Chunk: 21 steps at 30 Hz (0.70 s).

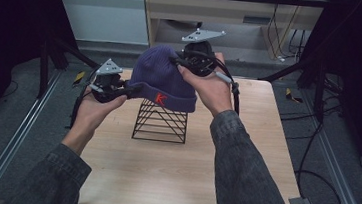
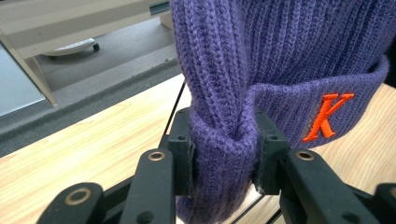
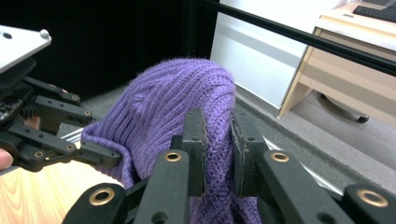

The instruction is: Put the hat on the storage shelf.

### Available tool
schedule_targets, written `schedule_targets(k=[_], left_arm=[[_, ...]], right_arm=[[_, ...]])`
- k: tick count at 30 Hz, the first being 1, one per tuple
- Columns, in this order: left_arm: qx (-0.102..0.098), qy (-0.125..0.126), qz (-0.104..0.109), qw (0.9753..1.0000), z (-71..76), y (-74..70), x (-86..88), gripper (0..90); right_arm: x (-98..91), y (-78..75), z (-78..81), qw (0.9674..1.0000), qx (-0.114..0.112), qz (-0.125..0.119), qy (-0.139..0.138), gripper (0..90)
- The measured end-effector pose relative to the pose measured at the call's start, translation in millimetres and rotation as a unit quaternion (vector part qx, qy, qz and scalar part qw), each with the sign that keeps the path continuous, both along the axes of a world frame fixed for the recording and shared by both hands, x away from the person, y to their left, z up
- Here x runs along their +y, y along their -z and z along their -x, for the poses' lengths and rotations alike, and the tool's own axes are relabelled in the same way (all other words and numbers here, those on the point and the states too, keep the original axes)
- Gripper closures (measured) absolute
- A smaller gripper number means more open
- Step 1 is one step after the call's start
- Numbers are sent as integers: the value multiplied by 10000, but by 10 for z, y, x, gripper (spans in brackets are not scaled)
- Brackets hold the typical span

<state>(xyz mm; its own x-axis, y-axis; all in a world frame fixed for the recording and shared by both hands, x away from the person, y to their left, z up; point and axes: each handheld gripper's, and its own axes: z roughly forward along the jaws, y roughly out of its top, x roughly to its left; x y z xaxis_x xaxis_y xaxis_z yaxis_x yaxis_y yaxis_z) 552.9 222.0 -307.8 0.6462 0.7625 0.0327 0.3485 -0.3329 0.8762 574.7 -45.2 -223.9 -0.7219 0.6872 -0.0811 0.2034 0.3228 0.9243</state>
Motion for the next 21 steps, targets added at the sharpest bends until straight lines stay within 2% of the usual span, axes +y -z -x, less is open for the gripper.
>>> schedule_targets(k=[10, 15, 20, 21], left_arm=[[132, 53, -24, 9999, 39, 109, 68, 650], [205, 157, -75, 9996, 67, 167, 77, 646], [233, 324, -219, 9990, 110, 252, 83, 641], [247, 368, -246, 9987, 115, 282, 90, 638]], right_arm=[[55, 118, -4, 9997, 156, 180, -66, 772], [73, 155, -13, 9993, 189, 314, -85, 767], [86, 210, -16, 9989, 282, 354, -93, 767], [97, 248, -4, 9986, 295, 423, -140, 767]])
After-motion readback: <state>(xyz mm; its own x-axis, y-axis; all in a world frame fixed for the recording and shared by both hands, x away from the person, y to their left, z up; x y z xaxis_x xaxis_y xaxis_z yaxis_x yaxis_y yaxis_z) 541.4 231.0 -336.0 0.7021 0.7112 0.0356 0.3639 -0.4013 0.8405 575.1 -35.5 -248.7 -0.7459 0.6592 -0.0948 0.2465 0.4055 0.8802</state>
